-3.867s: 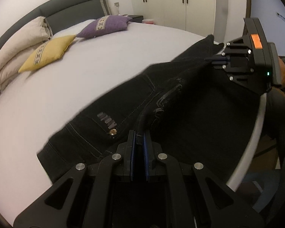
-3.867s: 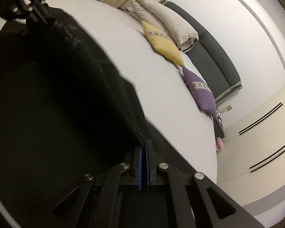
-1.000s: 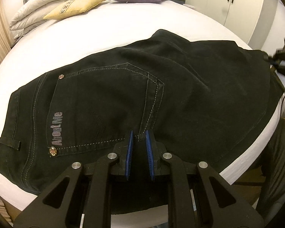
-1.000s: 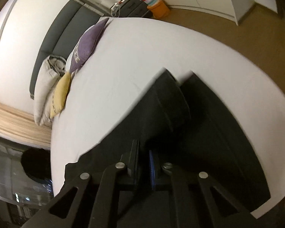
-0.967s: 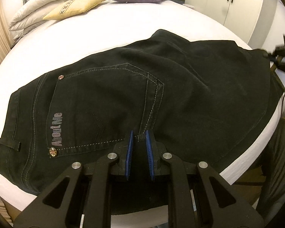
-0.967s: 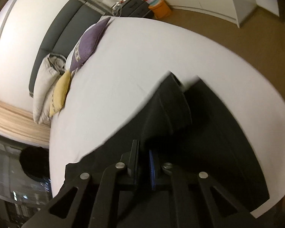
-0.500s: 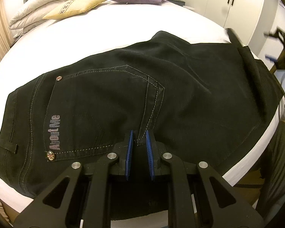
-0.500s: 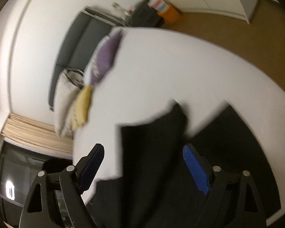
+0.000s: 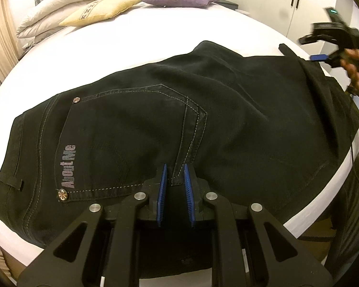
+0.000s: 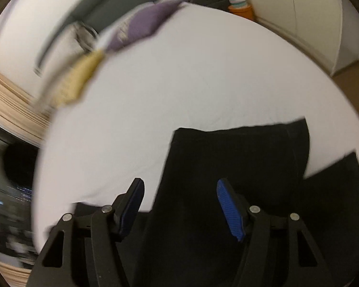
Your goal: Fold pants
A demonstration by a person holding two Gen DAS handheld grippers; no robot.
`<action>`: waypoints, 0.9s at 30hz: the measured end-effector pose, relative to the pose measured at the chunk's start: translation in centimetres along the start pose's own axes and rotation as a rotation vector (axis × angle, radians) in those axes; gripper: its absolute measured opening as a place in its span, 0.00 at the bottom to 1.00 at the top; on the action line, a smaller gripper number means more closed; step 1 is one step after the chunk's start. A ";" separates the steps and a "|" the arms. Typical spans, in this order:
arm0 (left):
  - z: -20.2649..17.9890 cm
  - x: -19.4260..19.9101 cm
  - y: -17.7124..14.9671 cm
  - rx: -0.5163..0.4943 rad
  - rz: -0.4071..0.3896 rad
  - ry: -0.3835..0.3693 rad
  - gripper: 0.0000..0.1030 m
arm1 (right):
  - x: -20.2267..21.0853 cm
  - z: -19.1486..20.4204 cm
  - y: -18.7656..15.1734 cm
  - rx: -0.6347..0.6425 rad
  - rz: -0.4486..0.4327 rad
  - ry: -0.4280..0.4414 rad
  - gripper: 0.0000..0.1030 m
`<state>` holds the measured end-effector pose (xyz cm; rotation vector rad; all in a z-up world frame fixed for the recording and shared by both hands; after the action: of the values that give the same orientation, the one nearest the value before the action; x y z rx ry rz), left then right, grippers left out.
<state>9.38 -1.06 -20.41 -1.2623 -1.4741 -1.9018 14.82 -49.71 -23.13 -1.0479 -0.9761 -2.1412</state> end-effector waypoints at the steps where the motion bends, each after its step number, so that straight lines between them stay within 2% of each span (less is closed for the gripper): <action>1: 0.1 0.0 -0.1 0.002 -0.002 -0.003 0.14 | -0.7 0.1 0.1 0.016 0.010 -0.043 0.65; 4: 0.2 0.1 -0.2 0.008 -0.011 -0.013 0.14 | -3.3 1.1 0.3 0.106 0.050 -0.187 0.64; 6: 0.3 0.2 -0.3 0.007 -0.012 -0.016 0.14 | -4.5 1.0 0.5 0.153 0.062 -0.264 0.51; 7: 0.4 0.2 -0.3 0.006 -0.013 -0.018 0.14 | -4.7 0.7 0.6 0.159 0.059 -0.282 0.39; 9: 0.4 0.2 -0.3 0.006 -0.017 -0.022 0.14 | -4.5 0.5 1.1 0.143 0.055 -0.258 0.22; 10: 0.4 0.2 -0.3 0.007 -0.020 -0.024 0.14 | -4.3 0.2 1.1 0.125 0.054 -0.232 0.06; 14: 0.5 0.3 -0.4 0.009 -0.025 -0.025 0.15 | -0.2 -1.6 1.0 0.043 -0.034 -0.132 0.04; 18: 0.5 0.4 -0.5 0.006 -0.025 -0.021 0.15 | 6.7 -5.5 -0.5 -0.067 -0.179 -0.034 0.04; 20: 0.5 0.4 -0.4 0.003 -0.024 -0.017 0.15 | 10.2 -8.8 -2.1 -0.149 -0.255 0.014 0.04; 23: 0.4 0.4 -0.3 0.003 -0.019 -0.011 0.15 | 13.2 -13.4 -4.8 -0.264 -0.318 0.051 0.04; 27: 0.2 0.3 -0.2 0.004 -0.014 0.002 0.15 | 13.4 -18.5 -9.9 -0.392 -0.322 0.039 0.04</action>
<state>9.16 -0.79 -20.27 -1.2511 -1.4894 -1.9071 -7.43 -60.92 -23.67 -1.0776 -0.7632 -2.6862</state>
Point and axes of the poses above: each gripper's, at about its wrist camera, not at the fingertips, and x roughly against the way its jaws point, z to its left, y to its top, the point moved 6 cm from there along -x, roughly the way its jaws point, and after that the axes turned 1 degree about y, right-handed, at the moved point
